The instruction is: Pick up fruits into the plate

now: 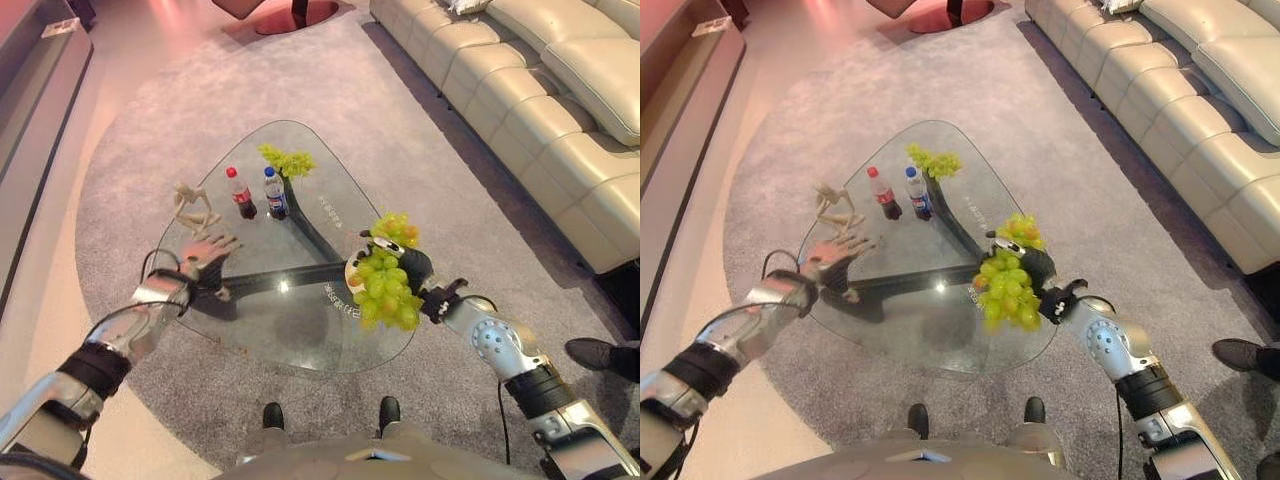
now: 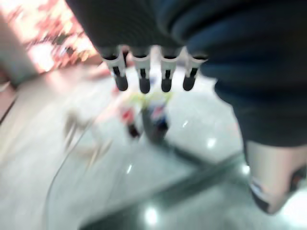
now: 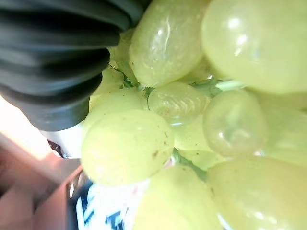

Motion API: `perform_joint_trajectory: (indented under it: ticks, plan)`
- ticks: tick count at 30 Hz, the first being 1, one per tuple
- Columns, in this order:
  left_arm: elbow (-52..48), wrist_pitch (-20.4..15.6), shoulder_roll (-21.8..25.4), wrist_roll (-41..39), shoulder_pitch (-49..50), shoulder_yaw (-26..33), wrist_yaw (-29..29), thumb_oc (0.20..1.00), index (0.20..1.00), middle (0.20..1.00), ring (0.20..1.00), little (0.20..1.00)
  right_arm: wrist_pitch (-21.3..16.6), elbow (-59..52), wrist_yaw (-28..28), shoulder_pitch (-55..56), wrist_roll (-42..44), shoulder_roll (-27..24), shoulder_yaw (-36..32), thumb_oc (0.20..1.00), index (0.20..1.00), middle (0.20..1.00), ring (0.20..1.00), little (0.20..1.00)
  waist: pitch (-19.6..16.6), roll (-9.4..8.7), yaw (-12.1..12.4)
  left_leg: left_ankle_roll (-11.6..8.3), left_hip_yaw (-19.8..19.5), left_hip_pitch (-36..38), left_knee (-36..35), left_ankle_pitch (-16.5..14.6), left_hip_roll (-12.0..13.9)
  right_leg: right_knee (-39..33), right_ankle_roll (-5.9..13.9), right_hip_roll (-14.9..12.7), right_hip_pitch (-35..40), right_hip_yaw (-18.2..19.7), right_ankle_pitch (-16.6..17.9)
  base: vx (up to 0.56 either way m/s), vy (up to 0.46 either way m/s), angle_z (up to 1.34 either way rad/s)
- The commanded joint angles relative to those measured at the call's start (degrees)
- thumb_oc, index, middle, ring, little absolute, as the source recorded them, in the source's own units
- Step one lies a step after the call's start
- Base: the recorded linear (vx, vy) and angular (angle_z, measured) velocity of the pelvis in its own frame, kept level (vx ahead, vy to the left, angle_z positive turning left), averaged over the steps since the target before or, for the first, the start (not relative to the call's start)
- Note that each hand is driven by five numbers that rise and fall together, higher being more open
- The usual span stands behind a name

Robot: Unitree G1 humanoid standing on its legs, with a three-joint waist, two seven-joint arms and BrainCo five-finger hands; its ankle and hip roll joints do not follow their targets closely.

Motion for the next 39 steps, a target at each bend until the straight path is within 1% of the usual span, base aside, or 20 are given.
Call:
perform_joint_trajectory:
  ticks: [1,3,4,6,7,8,10,13,16,17,18,21,26,27,29,30,31,36,37,39]
  plan:
    - [6.31,3.96,-1.02,-6.04,-3.71,2.90,2.99,1.000,1.000,1.000,1.000,1.000,-6.68,-0.42,-0.82,-4.64,-3.72,0.84,-3.63,0.200,0.200,0.200,0.200,0.200,1.04,-1.54,0.45,3.18,-1.20,-2.12,1.74,-5.86,-2.57,3.95,-0.16,1.28,-0.29,0.25,-5.61,-0.11,-0.004,0.02]
    - [8.65,4.73,-2.12,-8.11,-3.70,2.92,3.50,1.000,1.000,1.000,1.000,1.000,-7.52,1.57,-1.79,-5.59,-5.64,0.49,-3.64,0.200,0.200,0.200,0.200,0.200,1.87,-1.45,0.58,3.18,-1.40,-2.74,1.77,-5.68,-2.67,4.20,-0.25,1.33,-0.89,0.21,-5.59,-0.12,-0.001,0.01]
    - [11.68,5.38,-3.40,-10.74,-3.93,2.81,3.52,1.000,1.000,1.000,1.000,1.000,-8.86,4.71,-2.23,-7.07,-8.74,-0.56,-3.67,0.200,0.200,0.200,0.200,0.200,3.00,-1.37,0.82,3.19,-1.76,-3.69,1.87,-5.47,-2.85,4.54,-0.39,1.32,-1.72,0.17,-5.57,-0.16,-0.002,0.02]
    - [18.54,5.98,-7.03,-16.17,-3.62,4.08,5.25,1.000,1.000,1.000,1.000,1.000,-8.46,10.82,-3.72,-9.86,-10.72,-1.86,-3.37,0.200,0.200,0.200,0.200,0.200,5.68,-1.39,1.69,3.26,-2.56,-5.75,2.07,-4.98,-3.29,5.27,-0.60,1.27,-3.61,-0.02,-5.34,-0.16,-0.019,0.08]
    - [20.46,5.03,-7.74,-16.41,-3.74,4.16,5.95,1.000,1.000,1.000,1.000,1.000,-8.97,12.67,-3.66,-10.53,-10.70,-2.17,-3.44,0.200,0.200,0.200,0.200,0.200,6.21,-1.44,1.85,3.24,-2.73,-6.19,2.20,-4.93,-3.30,5.41,-0.64,1.25,-3.96,-0.10,-5.32,-0.10,-0.044,0.13]
    - [22.69,5.24,-8.91,-17.57,-3.86,4.44,6.18,1.000,1.000,1.000,1.000,1.000,-9.04,14.97,-4.36,-11.71,-10.70,-2.52,-3.46,0.200,0.200,0.200,0.200,0.200,7.06,-1.49,2.15,3.23,-3.05,-6.92,2.44,-4.87,-3.38,5.65,-0.72,1.25,-4.56,-0.16,-5.27,-0.06,-0.046,0.17]
    - [26.52,7.42,-11.15,-21.84,-3.77,5.32,6.11,1.000,1.000,1.000,1.000,1.000,-8.87,19.15,-7.07,-14.38,-12.07,-2.94,-3.09,0.200,0.200,0.200,0.200,0.200,8.88,-1.51,2.87,3.36,-3.76,-8.47,3.02,-4.76,-3.80,6.09,-0.91,1.35,-5.91,-0.02,-5.06,-0.07,-0.054,0.19]
    - [33.85,5.26,-14.67,-25.06,-2.67,7.20,10.31,1.000,1.000,1.000,1.000,1.000,-10.93,27.93,-6.61,-18.26,-15.71,-4.14,-4.49,0.200,0.200,0.200,0.200,0.200,11.93,-1.11,4.23,3.66,-4.85,-10.24,3.15,-4.51,-4.46,6.61,-1.37,1.75,-7.65,-0.27,-4.80,-0.04,-0.060,0.08]
    - [36.75,3.65,-16.48,-28.97,-0.74,9.03,13.67,1.000,1.000,1.000,1.000,1.000,-12.55,31.91,-7.22,-20.31,-20.20,-5.76,-5.42,0.200,0.200,0.200,0.200,0.200,14.04,-0.96,5.19,3.82,-5.52,-11.83,3.39,-4.27,-5.08,7.08,-1.64,1.91,-9.08,-0.52,-4.69,-0.02,-0.047,0.14]
    - [37.56,3.11,-17.26,-30.56,-0.22,10.47,15.12,1.000,1.000,1.000,1.000,1.000,-13.10,33.34,-8.09,-21.57,-22.04,-6.84,-5.78,0.200,0.200,0.200,0.200,0.200,15.22,-0.76,5.69,3.84,-5.91,-13.07,3.70,-4.03,-5.49,7.40,-1.74,1.92,-10.17,-0.74,-4.50,-0.08,-0.029,0.15]
    - [38.96,2.01,-17.73,-31.49,0.30,11.77,16.55,1.000,1.000,1.000,1.000,1.000,-14.77,35.59,-8.50,-23.41,-26.03,-8.37,-6.10,0.200,0.200,0.200,0.200,0.200,16.83,-0.57,6.22,3.88,-6.30,-14.66,4.47,-3.89,-6.02,7.92,-1.88,1.91,-11.62,-0.91,-4.34,-0.09,-0.017,0.19]
    - [40.06,1.21,-18.22,-32.91,0.55,12.90,18.70,1.000,1.000,1.000,1.000,1.000,-16.44,36.87,-11.61,-27.18,-30.67,-10.60,-5.56,0.200,0.200,0.200,0.200,0.200,19.54,-0.33,6.85,4.06,-6.68,-18.43,7.07,-3.71,-6.83,9.94,-2.13,1.79,-15.24,-0.73,-4.03,-0.07,-0.009,0.14]
    - [40.10,1.17,-18.77,-34.88,0.30,12.94,20.23,1.000,1.000,1.000,1.000,1.000,-18.51,37.49,-17.39,-31.28,-35.66,-12.86,-3.58,0.200,0.200,0.200,0.200,0.200,19.55,-0.28,7.26,4.49,-7.02,-25.30,10.50,-3.65,-7.88,13.07,-2.43,1.80,-21.94,-1.30,-4.05,-0.04,-0.020,0.04]
    - [39.65,0.71,-18.88,-36.44,0.53,12.69,21.34,1.000,1.000,1.000,1.000,1.000,-19.53,37.24,-20.44,-32.97,-40.42,-13.98,-2.65,0.200,0.200,0.200,0.200,0.200,19.55,0.01,7.41,4.60,-7.31,-27.95,11.94,-3.56,-8.39,14.51,-2.51,1.67,-24.58,-1.57,-4.13,-0.03,0.014,0.03]
    - [39.14,0.19,-19.11,-37.38,0.95,12.61,22.37,1.000,1.000,1.000,1.000,1.000,-19.35,36.96,-23.43,-34.49,-41.76,-14.99,-1.72,0.200,0.200,0.200,0.200,0.200,19.55,0.44,7.60,4.81,-7.66,-30.46,13.11,-3.36,-8.97,16.02,-2.52,1.48,-27.32,-1.88,-4.24,-0.02,0.018,0.05]
    - [39.00,0.18,-19.14,-37.49,1.04,12.61,22.43,1.000,1.000,1.000,1.000,1.000,-19.60,36.93,-23.78,-34.71,-42.96,-15.16,-1.70,0.200,0.200,0.200,0.200,0.200,19.55,0.51,7.63,4.84,-7.69,-30.92,13.40,-3.37,-9.08,16.34,-2.52,1.45,-27.80,-1.94,-4.30,-0.01,0.032,0.10]
    - [38.19,0.05,-19.27,-38.52,1.61,12.28,22.44,1.000,1.000,1.000,1.000,1.000,-20.68,36.25,-25.67,-36.00,-46.34,-16.28,-0.48,0.200,0.200,0.200,0.200,0.200,19.55,1.05,7.91,5.04,-7.91,-33.30,14.51,-3.22,-9.55,18.03,-2.57,1.22,-30.44,-2.31,-4.56,0.00,0.032,0.11]
    - [36.43,-0.53,-19.58,-40.78,2.12,11.57,22.52,1.000,1.000,1.000,1.000,1.000,-17.55,37.99,-25.58,-38.94,-49.74,-17.94,2.11,0.200,0.200,0.200,0.200,0.200,19.55,2.66,8.33,5.56,-7.97,-39.24,18.14,-3.59,-10.55,23.14,-2.72,0.66,-37.15,-2.49,-5.87,-0.01,0.041,0.12]
    - [36.29,-0.53,-19.60,-40.93,2.14,11.53,22.53,1.000,1.000,1.000,1.000,1.000,-17.44,38.36,-25.70,-39.11,-50.01,-18.05,2.25,0.200,0.200,0.200,0.200,0.200,19.55,2.78,8.37,5.59,-8.01,-39.55,18.37,-3.65,-10.60,23.44,-2.76,0.64,-37.47,-2.51,-5.99,0.01,0.051,0.14]
    - [35.62,-1.41,-19.84,-42.69,2.37,11.03,23.04,1.000,1.000,1.000,1.000,1.000,-17.92,42.36,-25.78,-40.62,-53.24,-18.74,3.18,0.200,0.200,0.200,0.200,0.200,19.55,3.85,8.84,5.79,-8.03,-41.93,19.80,-3.83,-10.93,25.53,-3.06,0.44,-39.94,-2.92,-6.74,0.01,0.050,0.12]
